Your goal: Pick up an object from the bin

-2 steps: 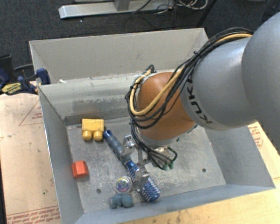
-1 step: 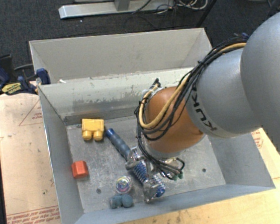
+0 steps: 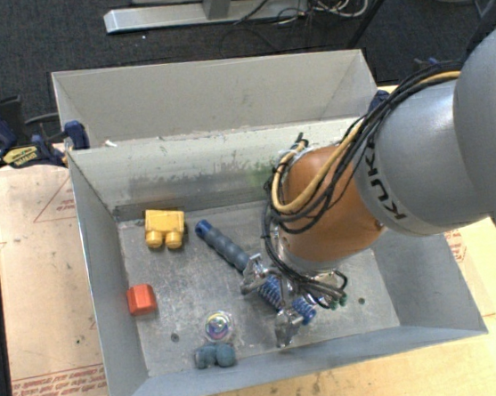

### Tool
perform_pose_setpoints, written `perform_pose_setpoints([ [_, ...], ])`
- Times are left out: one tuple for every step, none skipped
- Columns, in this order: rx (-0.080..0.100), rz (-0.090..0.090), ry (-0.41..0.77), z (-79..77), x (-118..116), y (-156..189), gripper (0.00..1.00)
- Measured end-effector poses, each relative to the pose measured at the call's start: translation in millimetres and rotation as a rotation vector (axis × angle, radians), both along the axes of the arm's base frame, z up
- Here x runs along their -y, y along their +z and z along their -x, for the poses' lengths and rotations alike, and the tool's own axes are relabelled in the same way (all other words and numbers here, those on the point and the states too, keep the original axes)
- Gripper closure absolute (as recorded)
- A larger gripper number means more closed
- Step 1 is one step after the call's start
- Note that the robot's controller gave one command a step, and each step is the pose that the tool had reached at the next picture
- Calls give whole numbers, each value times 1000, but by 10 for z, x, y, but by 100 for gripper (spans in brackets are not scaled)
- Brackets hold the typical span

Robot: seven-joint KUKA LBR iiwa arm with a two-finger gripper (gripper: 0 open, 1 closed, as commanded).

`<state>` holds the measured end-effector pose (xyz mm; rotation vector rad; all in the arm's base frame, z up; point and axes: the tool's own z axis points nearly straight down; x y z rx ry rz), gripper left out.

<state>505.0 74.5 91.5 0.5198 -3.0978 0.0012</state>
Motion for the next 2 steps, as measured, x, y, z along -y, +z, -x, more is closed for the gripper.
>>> perform_pose_setpoints([
  [0,0,2,33,373,104,0],
  [8,-3,-14,119,238,719,0],
])
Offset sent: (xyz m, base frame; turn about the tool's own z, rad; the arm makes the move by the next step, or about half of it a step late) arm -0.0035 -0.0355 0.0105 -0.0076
